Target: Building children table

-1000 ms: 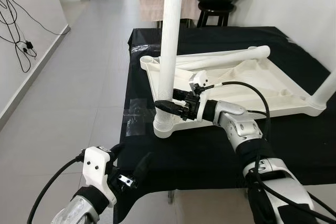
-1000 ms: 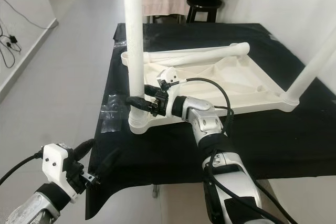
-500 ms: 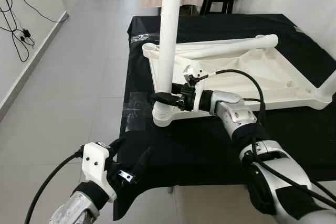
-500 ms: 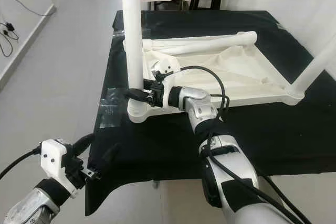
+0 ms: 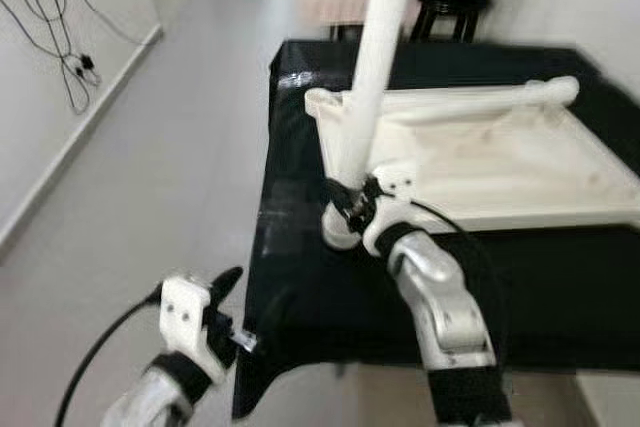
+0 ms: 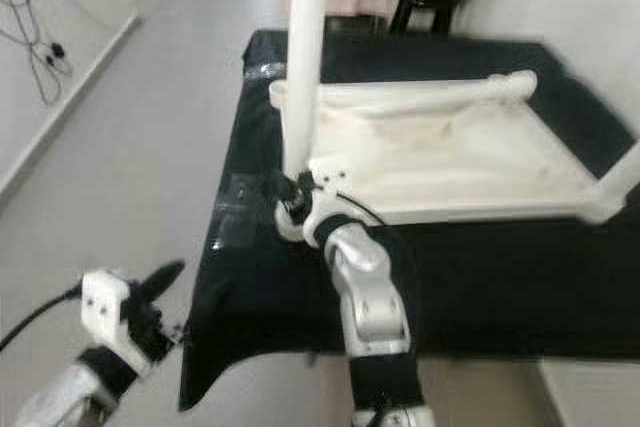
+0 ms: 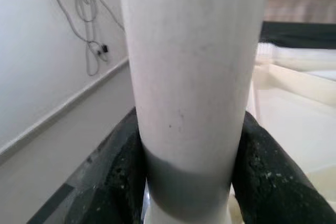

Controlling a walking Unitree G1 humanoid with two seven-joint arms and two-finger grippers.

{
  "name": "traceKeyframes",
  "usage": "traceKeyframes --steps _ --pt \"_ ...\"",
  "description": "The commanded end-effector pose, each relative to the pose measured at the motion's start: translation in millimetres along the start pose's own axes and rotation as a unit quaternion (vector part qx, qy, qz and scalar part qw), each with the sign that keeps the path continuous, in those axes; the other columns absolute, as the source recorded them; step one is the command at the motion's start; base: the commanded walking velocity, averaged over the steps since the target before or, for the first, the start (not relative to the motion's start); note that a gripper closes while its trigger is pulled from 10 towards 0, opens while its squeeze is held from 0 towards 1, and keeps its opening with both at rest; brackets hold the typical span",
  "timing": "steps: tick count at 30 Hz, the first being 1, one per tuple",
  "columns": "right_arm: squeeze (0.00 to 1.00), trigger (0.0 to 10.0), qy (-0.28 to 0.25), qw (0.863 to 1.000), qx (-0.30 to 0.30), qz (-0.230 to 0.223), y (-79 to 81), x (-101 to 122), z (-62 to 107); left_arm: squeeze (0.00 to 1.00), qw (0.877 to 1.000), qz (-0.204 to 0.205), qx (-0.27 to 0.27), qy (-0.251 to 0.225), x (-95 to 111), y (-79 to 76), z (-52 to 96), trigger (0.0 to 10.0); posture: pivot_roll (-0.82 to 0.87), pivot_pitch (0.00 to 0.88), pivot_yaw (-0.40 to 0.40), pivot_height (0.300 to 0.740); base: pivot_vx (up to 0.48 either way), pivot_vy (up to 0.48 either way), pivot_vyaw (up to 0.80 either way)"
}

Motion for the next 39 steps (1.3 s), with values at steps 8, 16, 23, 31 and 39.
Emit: traceKeyframes --steps 8,16,23,31,39 --pt "0.0 10.0 0.07 0.997 0.02 -0.001 12.3 -33.6 -15.2 0.0 1.0 0.011 0.001 0.01 -7.2 7.9 -7.5 10.0 0.08 0.055 -0.059 0.74 0.0 0.0 0.0" --pt "0.91 10.0 -0.072 0.948 0.305 -0.05 39.7 39.2 -21.0 0.0 1.0 0.015 0.003 0.011 -12.1 10.4 -16.6 10.0 0.09 0.022 -0.075 0.74 0.0 0.0 0.0" --pt "0.0 10.0 -0.096 0.921 0.378 0.016 11.4 60.1 -38.2 0.0 1.0 0.017 0.0 0.015 -16.8 11.2 -25.0 10.0 0.11 0.0 -0.088 0.74 0.0 0.0 0.0" --pt "0.0 0.0 -0.104 0.897 0.429 -0.007 13.8 66.7 -46.9 0.0 1.0 0.018 -0.002 0.016 -19.6 13.7 -28.7 10.0 0.11 0.0 -0.083 0.74 0.0 0.0 0.0" --pt "0.0 0.0 -0.09 0.921 0.379 -0.006 -2.2 52.9 -50.6 0.0 1.0 0.018 -0.001 0.016 -20.8 16.8 -31.2 10.0 0.09 0.0 -0.072 0.74 0.0 0.0 0.0"
Point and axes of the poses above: a point about 5 cm out from each wrist's last joint towards the gripper, its own z axis pointing back from the gripper into the wrist, its own x axis along the axis of the wrist's last joint, y = z × x, the point moved 4 cm from there along -z, pointing out of the wrist towards the gripper, and after that the axes turned 8 degrees about z, right-handed, at the moved point
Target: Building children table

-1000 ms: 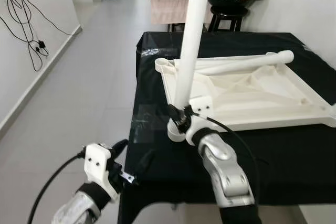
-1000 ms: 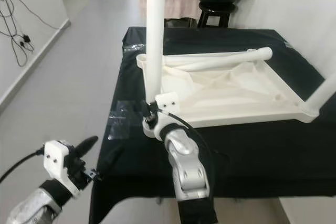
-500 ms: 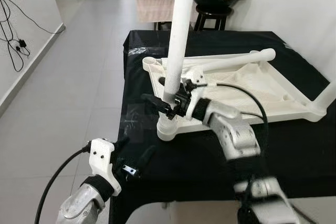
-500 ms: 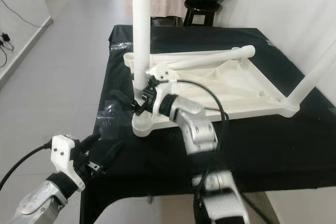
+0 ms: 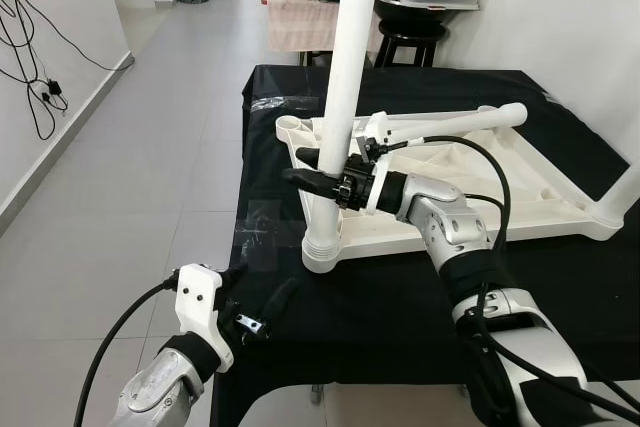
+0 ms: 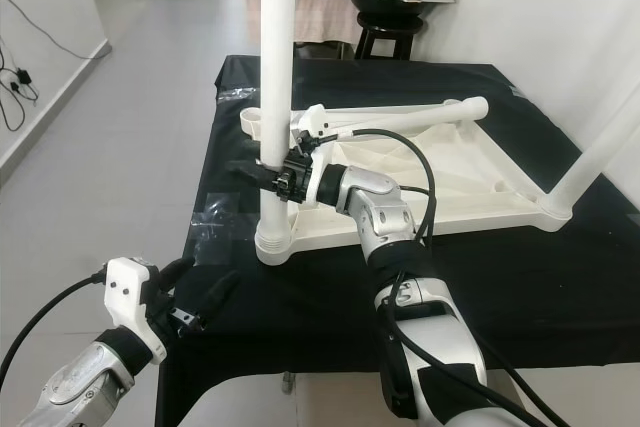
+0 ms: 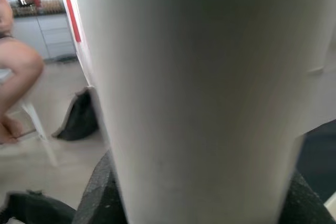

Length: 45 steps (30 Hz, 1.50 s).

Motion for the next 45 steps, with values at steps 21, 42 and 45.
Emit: traceKeyframes --steps 21,42,45 --pt "0.0 0.0 0.154 0.924 -0.348 -0.031 35.7 -102.5 33.2 0.0 1.0 0.0 0.002 -0.001 -4.7 17.2 -14.8 10.0 0.03 0.0 -0.058 0.74 0.0 0.0 0.0" --pt "0.0 10.0 0.046 0.998 0.029 0.012 9.5 -20.0 5.8 0.0 1.0 0.006 0.006 -0.004 -13.8 22.1 -22.3 10.0 0.07 0.0 -0.08 0.74 0.0 0.0 0.0" --pt "0.0 10.0 0.049 0.996 0.071 0.006 9.1 -16.2 8.0 0.0 1.0 0.006 0.006 -0.003 -14.9 22.9 -22.5 10.0 0.07 0.0 -0.078 0.74 0.0 0.0 0.0"
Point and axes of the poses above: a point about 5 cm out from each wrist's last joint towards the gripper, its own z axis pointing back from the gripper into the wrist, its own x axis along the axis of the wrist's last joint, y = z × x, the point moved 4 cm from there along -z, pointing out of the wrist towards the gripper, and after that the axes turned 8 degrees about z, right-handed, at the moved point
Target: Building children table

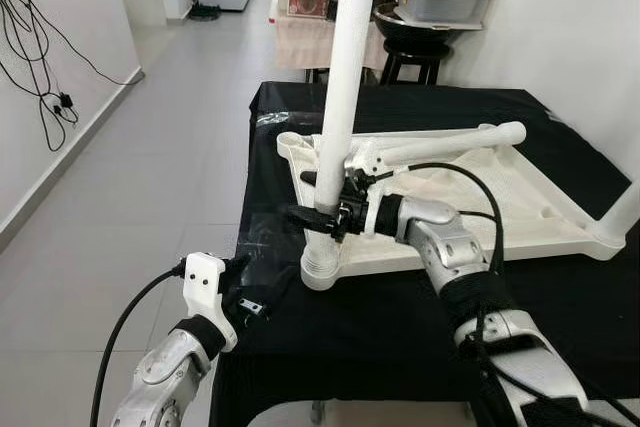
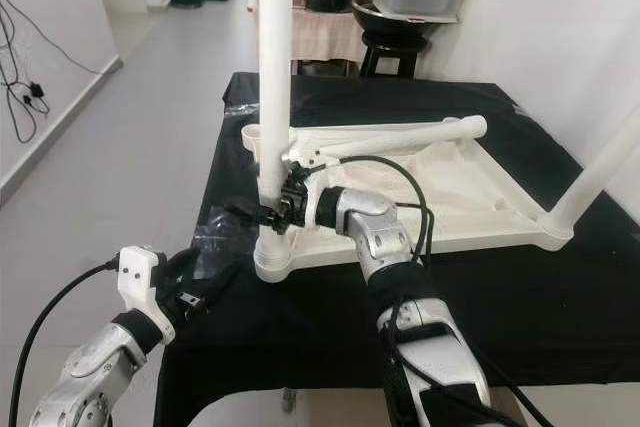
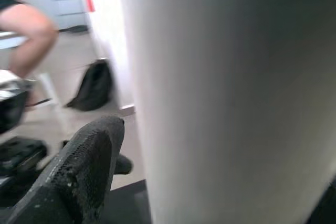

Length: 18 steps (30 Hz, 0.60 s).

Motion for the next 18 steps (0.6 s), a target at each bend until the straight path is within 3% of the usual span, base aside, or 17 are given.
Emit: traceKeyframes --steps 1,2,4,16,18 --pt "0.0 2.3 -0.011 1.0 0.021 0.01 -2.0 8.4 1.4 0.0 1.0 -0.002 -0.001 0.003 -2.6 0.6 -0.6 10.0 0.08 0.0 -0.077 0.74 0.0 0.0 0.0" --pt "0.0 2.3 -0.011 1.0 0.021 0.01 -2.0 8.4 1.4 0.0 1.0 -0.002 -0.001 0.003 -2.6 0.6 -0.6 10.0 0.08 0.0 -0.077 0.74 0.0 0.0 0.0" --pt "0.0 0.0 -0.015 1.0 0.027 0.004 -4.5 10.6 2.7 0.0 1.0 -0.003 -0.002 0.003 -2.7 1.0 -1.0 10.0 0.08 0.0 -0.077 0.74 0.0 0.0 0.0" --pt "0.0 0.0 -0.026 0.999 0.016 -0.014 -9.9 1.7 12.0 0.0 1.0 -0.004 -0.002 -0.002 -1.8 0.4 -2.3 10.0 0.07 0.0 -0.075 0.74 0.0 0.0 0.0" --pt "0.0 0.0 -0.012 0.999 -0.035 -0.023 -10.8 -17.7 18.8 0.0 1.0 -0.002 -0.003 -0.004 -0.5 -0.1 -2.7 10.0 0.06 0.0 -0.079 0.74 0.0 0.0 0.0"
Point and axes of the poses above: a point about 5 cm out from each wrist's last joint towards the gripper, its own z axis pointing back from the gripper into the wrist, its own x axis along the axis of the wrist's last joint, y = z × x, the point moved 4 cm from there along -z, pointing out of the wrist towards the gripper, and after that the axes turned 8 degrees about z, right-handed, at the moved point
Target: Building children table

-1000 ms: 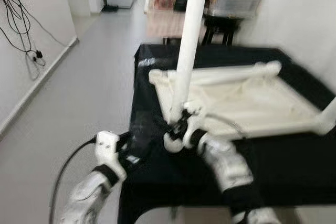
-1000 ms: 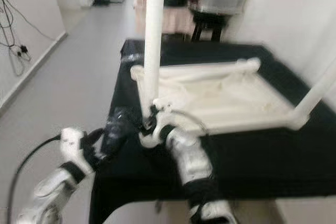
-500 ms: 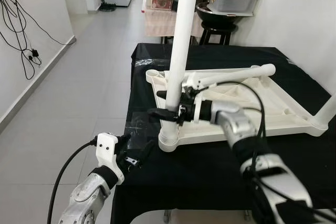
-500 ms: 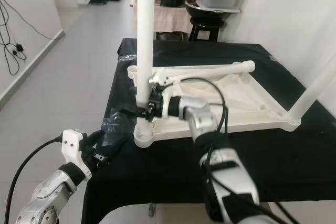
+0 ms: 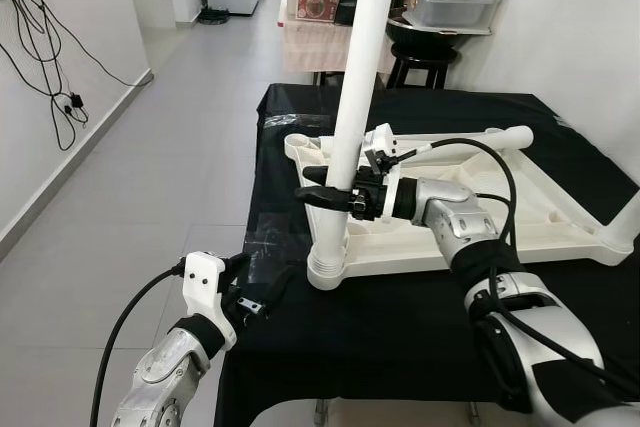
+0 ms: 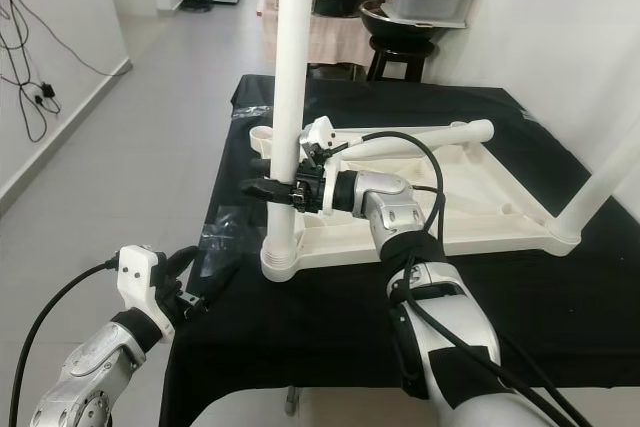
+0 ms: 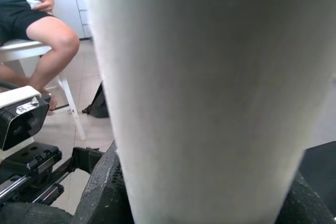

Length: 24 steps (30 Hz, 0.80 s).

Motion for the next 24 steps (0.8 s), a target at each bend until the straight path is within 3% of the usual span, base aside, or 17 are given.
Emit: traceKeyframes --steps 1,2,3,4,5,6,7,8,9,10,12,15,16,18,19,20,24 --pt "0.0 0.0 0.02 0.999 -0.027 -0.02 2.8 -21.3 4.8 0.0 1.0 0.0 -0.002 -0.002 -0.2 -0.7 -0.9 10.0 0.06 0.0 -0.079 0.74 0.0 0.0 0.0" --pt "0.0 0.0 0.025 0.999 -0.043 -0.02 2.8 -26.1 5.5 0.0 1.0 0.0 -0.003 -0.003 0.2 -0.7 -1.0 10.0 0.06 0.0 -0.079 0.74 0.0 0.0 0.0" --pt "0.0 0.0 0.048 0.993 -0.101 -0.027 3.8 -41.4 0.3 0.0 1.0 0.0 -0.003 -0.004 0.9 -0.5 -0.7 10.0 0.06 0.0 -0.083 0.74 0.0 0.0 0.0" --pt "0.0 0.0 0.048 0.993 -0.101 -0.027 3.8 -41.4 0.3 0.0 1.0 0.0 -0.003 -0.004 0.9 -0.5 -0.7 10.0 0.06 0.0 -0.083 0.74 0.0 0.0 0.0" --pt "0.0 0.0 0.087 0.968 -0.229 -0.042 2.3 -62.3 -4.3 0.0 1.0 0.0 -0.003 -0.004 2.3 0.5 -0.4 10.0 0.04 0.0 -0.073 0.74 0.0 0.0 0.0" --pt "0.0 0.0 0.087 0.968 -0.229 -0.042 2.3 -62.3 -4.3 0.0 1.0 0.0 -0.003 -0.004 2.3 0.5 -0.4 10.0 0.04 0.0 -0.073 0.74 0.0 0.0 0.0" --pt "0.0 0.0 0.112 0.951 -0.283 -0.055 19.7 -78.0 -10.5 0.0 1.0 -0.001 -0.003 -0.005 3.4 1.4 -0.5 10.0 0.04 0.0 -0.066 0.74 0.0 0.0 0.0" --pt "0.0 0.0 0.112 0.951 -0.283 -0.055 19.7 -78.0 -10.5 0.0 1.0 -0.001 -0.003 -0.005 3.4 1.4 -0.5 10.0 0.04 0.0 -0.066 0.74 0.0 0.0 0.0" --pt "0.0 0.0 0.124 0.936 -0.323 -0.058 31.9 -84.8 -13.6 0.0 1.0 -0.001 -0.003 -0.005 4.1 2.3 -0.7 10.0 0.03 0.0 -0.059 0.74 0.0 0.0 0.0" --pt "0.0 0.0 0.129 0.94 -0.311 -0.051 44.4 -87.3 -22.9 0.0 1.0 -0.002 -0.003 -0.005 4.4 2.7 -1.6 10.0 0.02 0.0 -0.053 0.74 0.0 0.0 0.0" --pt "0.0 0.0 0.129 0.94 -0.311 -0.051 44.4 -87.3 -22.9 0.0 1.0 -0.002 -0.003 -0.005 4.4 2.7 -1.6 10.0 0.02 0.0 -0.053 0.74 0.0 0.0 0.0" --pt "0.0 0.0 0.121 0.953 -0.276 -0.039 51.2 -84.5 -39.7 0.0 1.0 -0.003 -0.006 -0.002 4.2 3.0 -3.9 10.0 0.03 0.0 -0.054 0.74 0.0 0.0 0.0" --pt "0.0 3.4 0.12 0.951 -0.281 -0.04 46.4 -81.7 -41.3 0.0 1.0 -0.003 -0.006 -0.002 4.4 3.0 -4.2 10.0 0.04 0.0 -0.061 0.74 0.0 0.0 0.0" --pt "0.0 3.4 0.121 0.949 -0.287 -0.04 43.7 -79.6 -42.0 0.0 1.0 -0.003 -0.006 -0.003 4.5 3.0 -4.4 10.0 0.04 0.0 -0.061 0.74 0.0 0.0 0.0" --pt "0.0 10.0 0.107 0.958 -0.262 -0.05 45.2 -74.1 -47.2 0.0 1.0 -0.003 -0.005 -0.004 4.8 3.2 -4.3 10.0 0.04 0.0 -0.064 0.74 0.0 0.0 0.0" --pt "1.0 10.0 0.093 0.966 -0.233 -0.054 48.5 -64.6 -52.2 0.0 1.0 -0.004 -0.003 -0.005 5.0 3.2 -4.4 10.0 0.04 0.0 -0.065 0.74 0.0 0.0 0.0" --pt "1.0 10.0 0.025 0.995 -0.091 -0.029 62.0 -24.3 -63.8 0.0 1.0 -0.005 -0.003 -0.005 5.0 3.0 -5.3 10.0 0.04 0.0 -0.066 0.74 0.0 0.0 0.0"
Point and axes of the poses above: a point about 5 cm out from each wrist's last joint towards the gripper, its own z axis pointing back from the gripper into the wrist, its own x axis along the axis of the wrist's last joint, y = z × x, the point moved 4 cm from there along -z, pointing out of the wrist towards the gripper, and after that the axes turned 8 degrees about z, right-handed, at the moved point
